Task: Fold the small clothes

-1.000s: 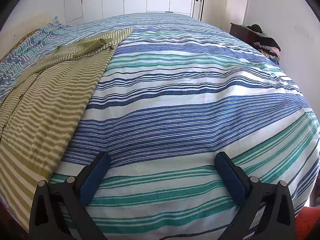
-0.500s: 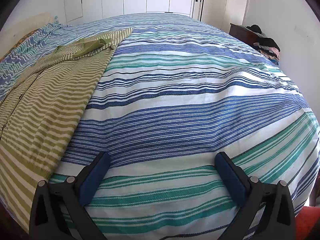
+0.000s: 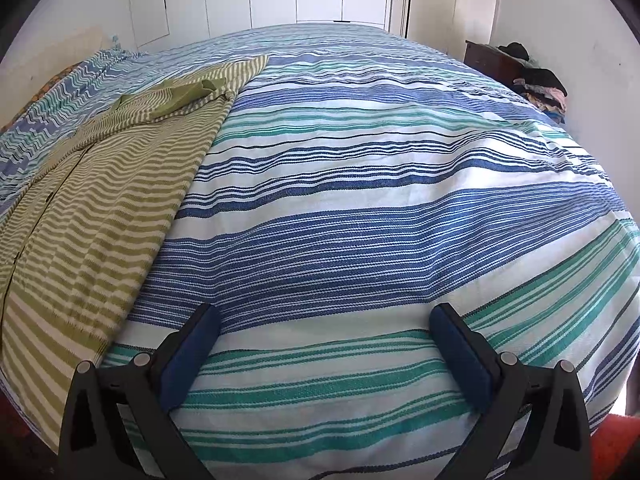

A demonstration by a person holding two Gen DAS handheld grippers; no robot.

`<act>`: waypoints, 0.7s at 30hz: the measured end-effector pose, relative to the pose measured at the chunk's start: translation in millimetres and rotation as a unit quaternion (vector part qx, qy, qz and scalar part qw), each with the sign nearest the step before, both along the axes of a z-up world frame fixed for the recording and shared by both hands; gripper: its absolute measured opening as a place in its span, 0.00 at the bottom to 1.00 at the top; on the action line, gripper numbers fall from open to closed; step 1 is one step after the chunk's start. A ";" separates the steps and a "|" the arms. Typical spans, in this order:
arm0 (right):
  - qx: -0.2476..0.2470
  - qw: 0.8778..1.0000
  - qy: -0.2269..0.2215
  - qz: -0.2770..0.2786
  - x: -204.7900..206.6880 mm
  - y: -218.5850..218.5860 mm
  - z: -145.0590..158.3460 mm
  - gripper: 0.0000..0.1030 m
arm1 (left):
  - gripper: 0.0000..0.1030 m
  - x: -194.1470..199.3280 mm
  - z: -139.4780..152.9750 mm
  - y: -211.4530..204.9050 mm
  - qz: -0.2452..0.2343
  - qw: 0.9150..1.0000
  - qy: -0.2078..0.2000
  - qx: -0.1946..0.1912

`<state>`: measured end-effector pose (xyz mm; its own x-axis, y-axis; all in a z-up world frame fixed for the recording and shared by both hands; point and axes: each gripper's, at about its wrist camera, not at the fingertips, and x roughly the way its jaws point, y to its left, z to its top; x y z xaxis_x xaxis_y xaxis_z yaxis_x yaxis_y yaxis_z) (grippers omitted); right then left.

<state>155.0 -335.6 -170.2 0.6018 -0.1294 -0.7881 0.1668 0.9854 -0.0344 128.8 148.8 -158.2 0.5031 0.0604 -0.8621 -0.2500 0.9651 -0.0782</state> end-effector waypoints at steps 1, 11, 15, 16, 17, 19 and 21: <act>-0.001 1.000 0.000 0.000 -0.1 0.5 -0.1 1.00 | 0.99 -0.2 -0.4 -1.7 -0.003 1.000 0.001 0.002; -0.009 1.000 -0.003 -0.005 -2.1 2.9 -0.6 1.00 | 0.99 0.2 -1.1 -3.6 -0.010 1.000 0.003 0.005; -0.008 1.000 -0.003 -0.005 -1.9 2.8 -0.6 1.00 | 0.99 0.4 -2.4 -3.6 -0.011 1.000 0.005 0.008; -0.008 1.000 -0.003 -0.005 -2.0 2.7 -0.6 1.00 | 0.99 0.5 -2.7 -3.5 -0.012 1.000 0.006 0.008; -0.008 1.000 -0.003 -0.005 -1.9 2.8 -0.6 1.00 | 0.99 0.6 -2.9 -3.6 -0.012 1.000 0.006 0.008; -0.008 1.000 -0.003 -0.005 -1.9 2.8 -0.7 1.00 | 0.99 0.6 -3.7 -3.4 -0.011 1.000 0.007 0.007; -0.008 1.000 -0.003 -0.005 -1.9 2.9 -0.7 1.00 | 0.99 0.8 -4.7 -3.6 -0.012 1.000 0.008 0.007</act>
